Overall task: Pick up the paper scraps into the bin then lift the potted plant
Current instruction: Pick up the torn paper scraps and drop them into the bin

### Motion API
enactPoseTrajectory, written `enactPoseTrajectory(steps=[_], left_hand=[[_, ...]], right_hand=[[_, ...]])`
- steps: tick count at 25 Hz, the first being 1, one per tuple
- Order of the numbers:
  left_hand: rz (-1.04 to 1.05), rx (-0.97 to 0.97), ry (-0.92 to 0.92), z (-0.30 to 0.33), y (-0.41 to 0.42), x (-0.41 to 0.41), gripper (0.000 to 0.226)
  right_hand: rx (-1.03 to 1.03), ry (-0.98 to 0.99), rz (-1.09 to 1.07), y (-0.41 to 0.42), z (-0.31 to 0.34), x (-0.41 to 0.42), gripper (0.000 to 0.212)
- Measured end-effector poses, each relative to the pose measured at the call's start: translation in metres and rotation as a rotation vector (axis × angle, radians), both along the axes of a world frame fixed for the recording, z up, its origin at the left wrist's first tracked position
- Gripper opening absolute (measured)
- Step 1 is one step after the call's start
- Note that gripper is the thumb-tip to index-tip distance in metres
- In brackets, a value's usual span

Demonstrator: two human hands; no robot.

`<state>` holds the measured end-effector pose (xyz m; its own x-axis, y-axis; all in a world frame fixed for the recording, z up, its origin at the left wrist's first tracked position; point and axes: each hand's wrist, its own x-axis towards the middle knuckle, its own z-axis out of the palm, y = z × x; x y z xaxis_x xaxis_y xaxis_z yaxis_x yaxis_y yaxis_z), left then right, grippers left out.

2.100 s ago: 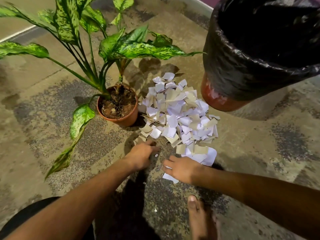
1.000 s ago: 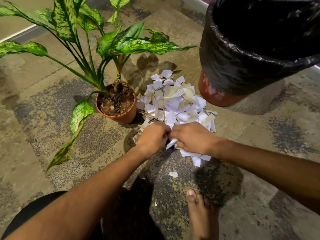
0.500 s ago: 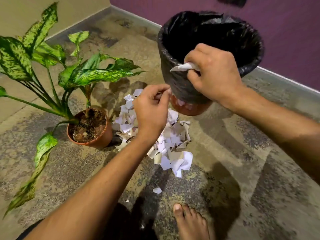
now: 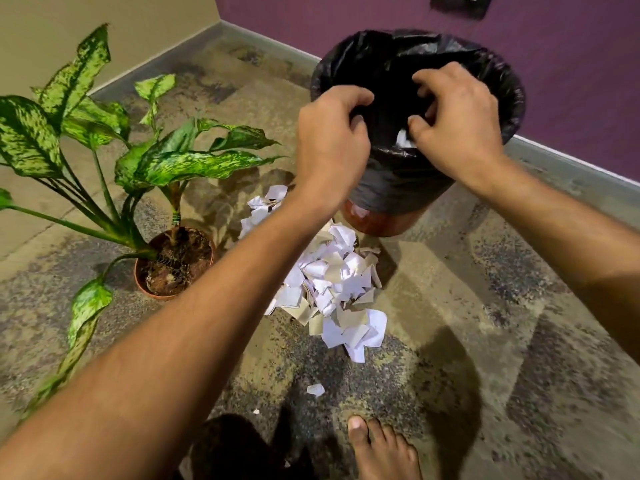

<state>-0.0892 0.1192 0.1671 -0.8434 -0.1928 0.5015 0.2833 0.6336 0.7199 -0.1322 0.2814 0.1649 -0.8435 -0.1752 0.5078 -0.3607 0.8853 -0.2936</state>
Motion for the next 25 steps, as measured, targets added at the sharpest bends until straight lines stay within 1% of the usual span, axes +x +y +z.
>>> enactPoseTrajectory(steps=[2, 4, 6, 8, 10, 12, 14, 15, 17, 19, 22, 25], left_hand=[[-0.042, 0.021, 0.091, -0.016, -0.006, 0.022, 0.030], [-0.054, 0.022, 0.153, -0.041, -0.017, 0.047, 0.028], [-0.022, -0.004, 0.113, -0.070, -0.030, 0.073, 0.026], [-0.006, -0.016, -0.043, -0.100, -0.045, 0.099, 0.024], [-0.031, -0.086, -0.269, -0.130, -0.065, 0.126, 0.021], [-0.066, -0.284, -0.542, -0.156, -0.088, 0.150, 0.016], [-0.095, -0.469, -0.835, -0.173, -0.107, 0.170, 0.013], [-0.109, -0.521, -0.963, -0.178, -0.114, 0.180, 0.014], [-0.134, -0.559, -1.149, -0.186, -0.123, 0.196, 0.016], [-0.143, -0.589, -1.265, -0.194, -0.129, 0.211, 0.017], [-0.143, -0.618, -1.377, -0.209, -0.135, 0.231, 0.023], [-0.109, -0.577, -1.365, -0.220, -0.132, 0.250, 0.021]], right_hand=[[-0.044, 0.016, 0.025, 0.000, 0.000, 0.002, 0.045], [-0.105, 0.076, 0.084, -0.007, -0.002, 0.012, 0.039], [-0.166, 0.165, 0.211, -0.024, -0.011, 0.031, 0.032], [-0.161, 0.189, 0.356, -0.044, -0.034, 0.057, 0.026], [-0.063, 0.116, 0.513, -0.062, -0.065, 0.087, 0.021], [0.070, 0.003, 0.679, -0.075, -0.099, 0.116, 0.017], [0.234, -0.136, 0.845, -0.081, -0.131, 0.142, 0.018], [0.336, -0.220, 0.931, -0.084, -0.147, 0.154, 0.020], [0.567, -0.421, 1.094, -0.088, -0.178, 0.176, 0.024], [0.703, -0.553, 1.195, -0.092, -0.204, 0.191, 0.029], [0.801, -0.656, 1.222, -0.091, -0.225, 0.196, 0.039], [0.856, -0.668, 1.257, -0.082, -0.233, 0.191, 0.039]])
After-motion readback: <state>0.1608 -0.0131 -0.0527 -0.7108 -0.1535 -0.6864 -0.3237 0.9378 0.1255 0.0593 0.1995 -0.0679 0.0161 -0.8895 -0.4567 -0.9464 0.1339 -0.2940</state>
